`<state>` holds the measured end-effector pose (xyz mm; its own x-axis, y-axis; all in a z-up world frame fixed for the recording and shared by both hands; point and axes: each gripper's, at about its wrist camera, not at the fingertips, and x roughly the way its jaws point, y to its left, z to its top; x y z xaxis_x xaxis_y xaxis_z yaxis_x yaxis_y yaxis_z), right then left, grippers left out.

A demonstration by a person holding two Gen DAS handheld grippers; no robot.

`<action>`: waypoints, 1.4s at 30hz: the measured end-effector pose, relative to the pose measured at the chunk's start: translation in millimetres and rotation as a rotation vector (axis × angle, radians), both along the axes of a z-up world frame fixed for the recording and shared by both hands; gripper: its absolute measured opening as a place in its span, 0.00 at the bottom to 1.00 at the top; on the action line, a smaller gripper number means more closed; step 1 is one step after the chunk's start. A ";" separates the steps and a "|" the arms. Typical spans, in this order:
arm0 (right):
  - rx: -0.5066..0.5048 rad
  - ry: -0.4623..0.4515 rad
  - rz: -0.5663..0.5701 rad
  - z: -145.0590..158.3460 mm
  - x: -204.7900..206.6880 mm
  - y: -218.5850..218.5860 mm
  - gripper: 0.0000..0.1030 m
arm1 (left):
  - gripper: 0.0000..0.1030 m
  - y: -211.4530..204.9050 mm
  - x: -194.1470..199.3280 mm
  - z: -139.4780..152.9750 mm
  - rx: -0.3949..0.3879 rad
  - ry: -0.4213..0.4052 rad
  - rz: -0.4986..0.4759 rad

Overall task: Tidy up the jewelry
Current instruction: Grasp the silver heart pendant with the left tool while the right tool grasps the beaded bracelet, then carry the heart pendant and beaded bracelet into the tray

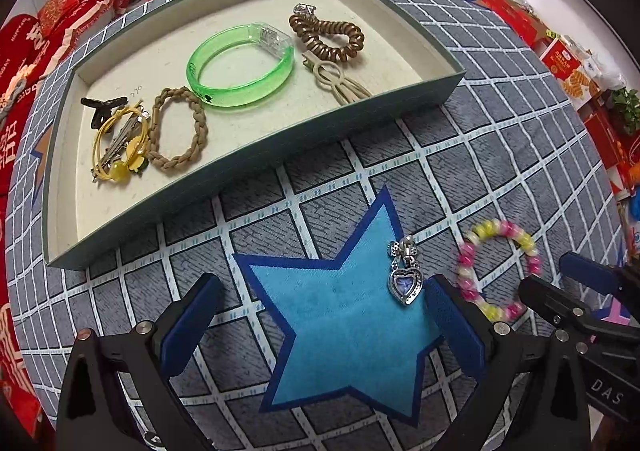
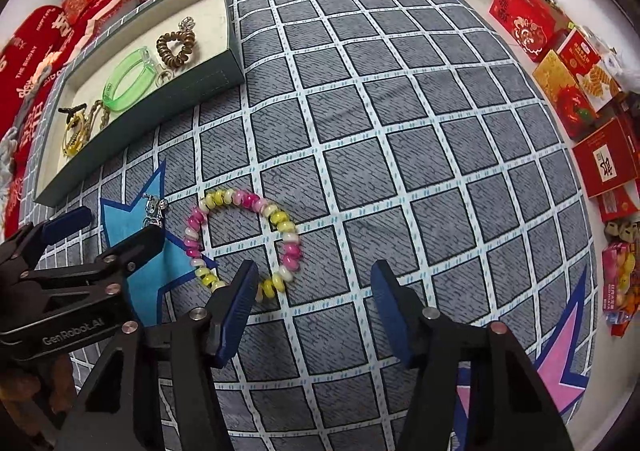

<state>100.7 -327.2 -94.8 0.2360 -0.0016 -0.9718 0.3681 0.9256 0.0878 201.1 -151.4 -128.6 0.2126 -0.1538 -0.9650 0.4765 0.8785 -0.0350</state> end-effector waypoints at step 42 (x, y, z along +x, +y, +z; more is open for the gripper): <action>0.106 -0.094 0.041 43.5 -7.7 18.9 0.10 | 0.30 60.0 -21.3 58.8 -0.165 -0.022 0.087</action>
